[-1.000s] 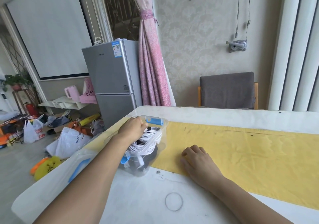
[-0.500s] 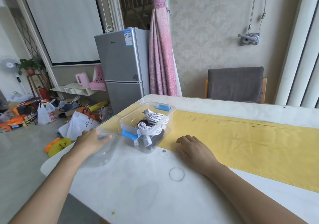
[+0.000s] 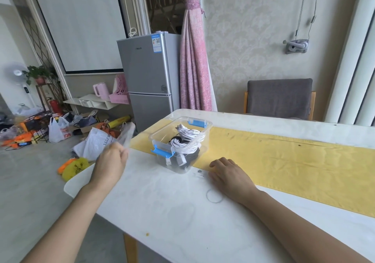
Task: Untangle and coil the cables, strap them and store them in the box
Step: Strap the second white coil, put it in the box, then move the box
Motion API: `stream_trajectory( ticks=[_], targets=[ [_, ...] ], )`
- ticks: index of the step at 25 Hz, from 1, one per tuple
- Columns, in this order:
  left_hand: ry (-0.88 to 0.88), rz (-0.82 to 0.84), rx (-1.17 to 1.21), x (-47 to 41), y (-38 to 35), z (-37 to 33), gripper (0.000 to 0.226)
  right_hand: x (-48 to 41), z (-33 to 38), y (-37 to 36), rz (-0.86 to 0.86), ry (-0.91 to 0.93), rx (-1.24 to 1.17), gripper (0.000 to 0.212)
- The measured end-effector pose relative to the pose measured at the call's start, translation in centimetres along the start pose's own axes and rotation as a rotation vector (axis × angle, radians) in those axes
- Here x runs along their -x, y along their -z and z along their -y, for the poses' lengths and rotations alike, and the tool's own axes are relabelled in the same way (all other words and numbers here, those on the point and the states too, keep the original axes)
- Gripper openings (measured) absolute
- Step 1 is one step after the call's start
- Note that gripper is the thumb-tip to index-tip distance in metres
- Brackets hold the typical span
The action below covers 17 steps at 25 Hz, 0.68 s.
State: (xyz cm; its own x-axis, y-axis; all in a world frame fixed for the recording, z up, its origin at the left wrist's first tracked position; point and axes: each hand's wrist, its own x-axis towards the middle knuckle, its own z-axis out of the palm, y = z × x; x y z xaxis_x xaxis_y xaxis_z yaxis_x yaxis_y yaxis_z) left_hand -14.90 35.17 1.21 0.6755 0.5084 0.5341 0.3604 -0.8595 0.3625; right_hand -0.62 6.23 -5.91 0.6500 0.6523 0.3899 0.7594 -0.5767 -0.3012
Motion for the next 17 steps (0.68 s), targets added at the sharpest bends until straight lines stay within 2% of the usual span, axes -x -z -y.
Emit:
stream_trajectory(
  ticks=[3, 5, 7, 9, 12, 15, 17],
  targets=[
    [-0.138, -0.272, 0.142, -1.7, 3.6, -2.3, 0.014, 0.0, -0.1, 0.0, 0.001, 0.002, -0.001, 0.033],
    [-0.223, -0.346, 0.220, -2.5, 5.0, -4.5, 0.013, 0.0, -0.1, -0.1, 0.000, 0.001, -0.003, 0.033],
    [-0.219, -0.351, 0.373, -3.6, 5.5, -6.7, 0.014, -0.1, 0.0, 0.0, 0.000, -0.006, -0.006, 0.033],
    [-0.100, -0.261, 0.664, -4.9, 5.3, -8.7, 0.019, 0.0, 0.0, 0.1, 0.006, -0.017, -0.015, 0.035],
    [0.241, -0.036, 1.307, -6.5, 3.8, -10.8, 0.029, 0.1, 0.0, 0.4, 0.017, -0.039, -0.092, 0.038],
    [0.549, 0.126, 1.547, -7.3, 1.3, -10.6, 0.024, 0.0, -0.1, 0.6, 0.006, -0.123, -0.266, 0.039],
    [0.669, 0.193, 1.547, -7.5, -0.2, -9.5, 0.022, -0.2, -0.1, 0.8, -0.028, -0.176, -0.399, 0.037]
  ],
)
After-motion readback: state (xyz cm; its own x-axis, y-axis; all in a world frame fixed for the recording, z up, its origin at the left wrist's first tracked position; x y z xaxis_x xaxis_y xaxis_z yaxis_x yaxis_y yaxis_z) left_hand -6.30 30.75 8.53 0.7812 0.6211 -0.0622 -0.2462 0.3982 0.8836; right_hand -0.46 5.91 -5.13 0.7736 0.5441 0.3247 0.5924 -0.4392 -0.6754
